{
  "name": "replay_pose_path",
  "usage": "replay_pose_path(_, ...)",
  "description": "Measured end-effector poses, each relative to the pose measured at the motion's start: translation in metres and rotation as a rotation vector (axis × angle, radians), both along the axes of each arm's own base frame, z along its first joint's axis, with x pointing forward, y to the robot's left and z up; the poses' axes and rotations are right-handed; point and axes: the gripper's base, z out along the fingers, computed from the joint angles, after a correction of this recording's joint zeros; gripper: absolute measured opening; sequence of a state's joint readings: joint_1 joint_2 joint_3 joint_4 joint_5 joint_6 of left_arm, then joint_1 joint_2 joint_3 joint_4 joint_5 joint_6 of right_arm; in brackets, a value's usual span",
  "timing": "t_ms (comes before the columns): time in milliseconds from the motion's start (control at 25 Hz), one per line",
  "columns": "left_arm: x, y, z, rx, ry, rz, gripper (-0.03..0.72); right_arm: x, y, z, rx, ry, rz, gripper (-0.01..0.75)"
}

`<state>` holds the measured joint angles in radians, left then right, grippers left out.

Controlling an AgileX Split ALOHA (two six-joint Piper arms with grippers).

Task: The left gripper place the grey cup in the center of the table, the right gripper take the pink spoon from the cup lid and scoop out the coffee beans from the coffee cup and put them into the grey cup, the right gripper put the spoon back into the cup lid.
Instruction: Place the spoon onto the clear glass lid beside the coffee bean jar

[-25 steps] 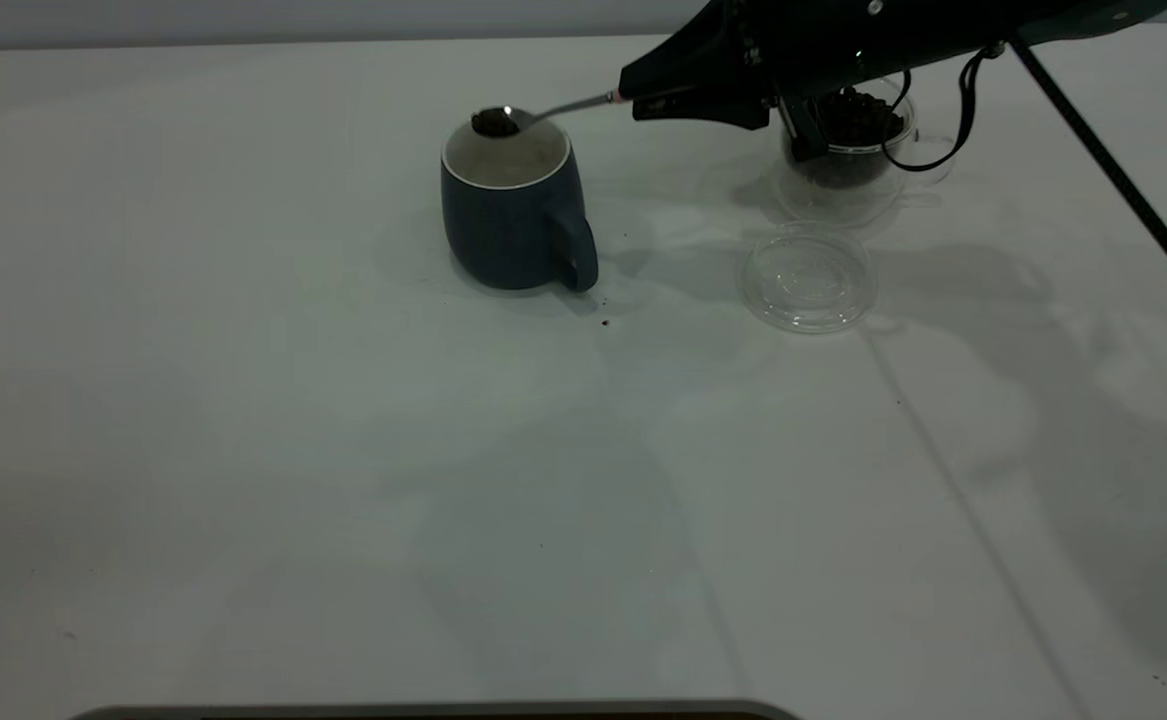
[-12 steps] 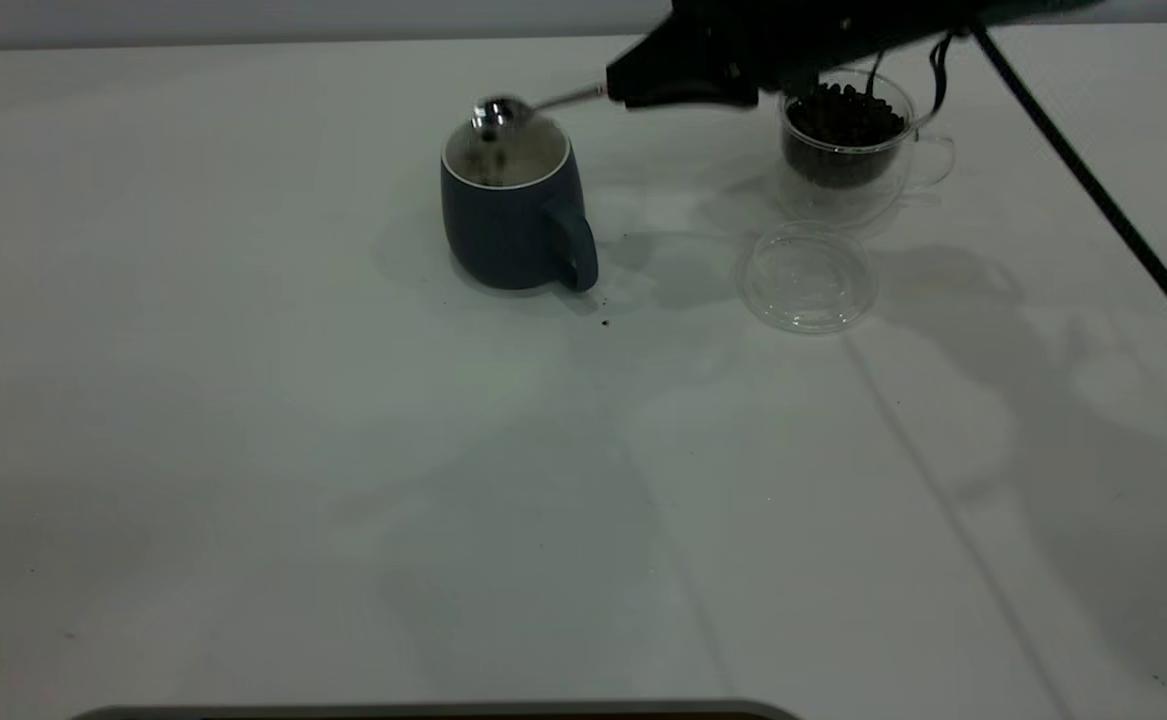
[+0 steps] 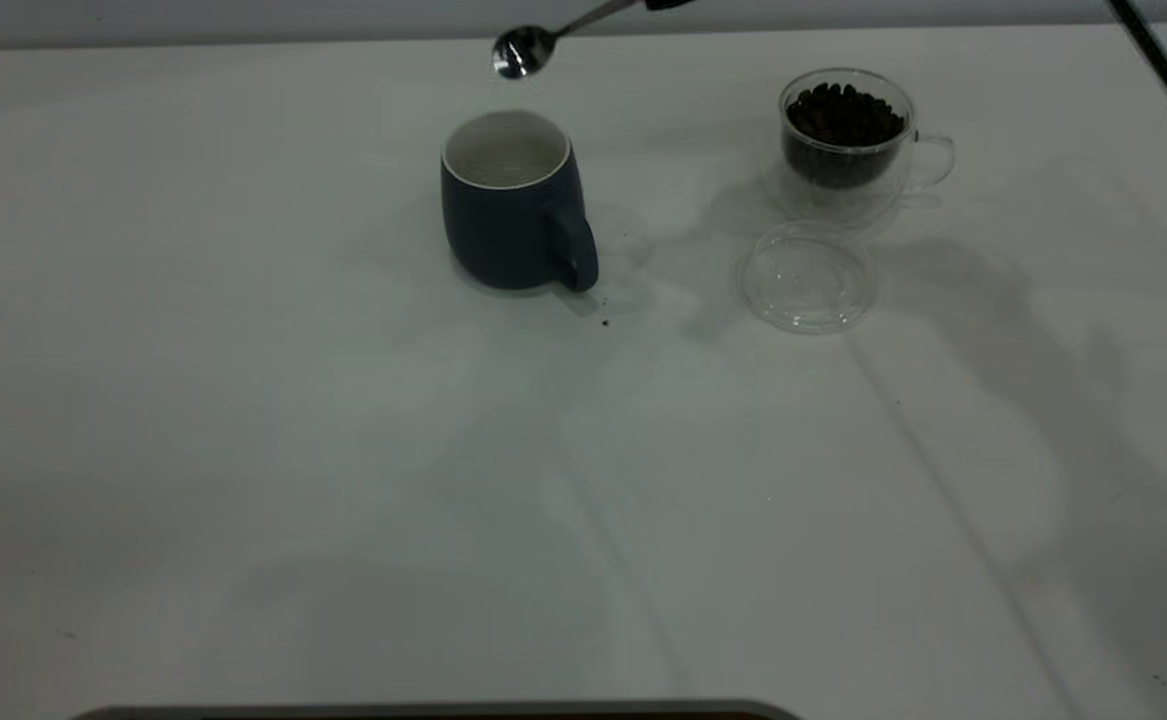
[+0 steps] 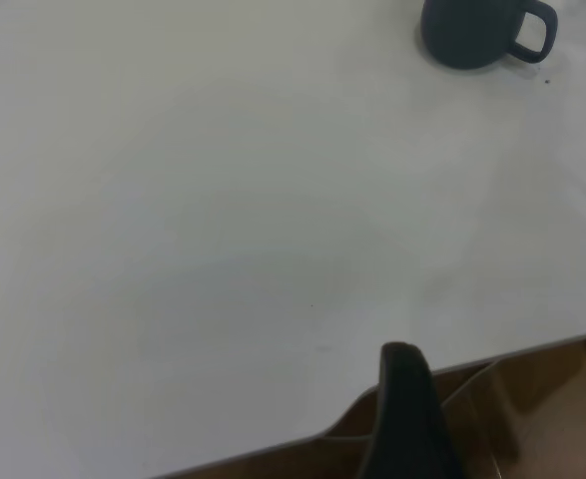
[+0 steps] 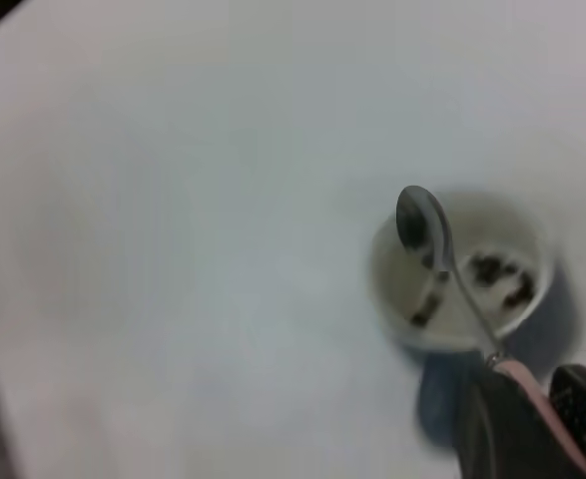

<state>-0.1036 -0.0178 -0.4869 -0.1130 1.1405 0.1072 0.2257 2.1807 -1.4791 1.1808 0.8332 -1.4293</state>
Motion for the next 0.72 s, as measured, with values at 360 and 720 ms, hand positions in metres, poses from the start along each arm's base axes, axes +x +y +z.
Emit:
replay_pose_path(360,0.000,0.000,0.000,0.000,0.000,0.000,0.565,-0.014,-0.100,0.038,-0.056,0.219,-0.002,0.092)
replay_pose_path(720,0.000,0.000,0.000,0.000,0.000,0.000,0.565,-0.003,-0.174,-0.044,0.075,0.537,-0.292,0.092)
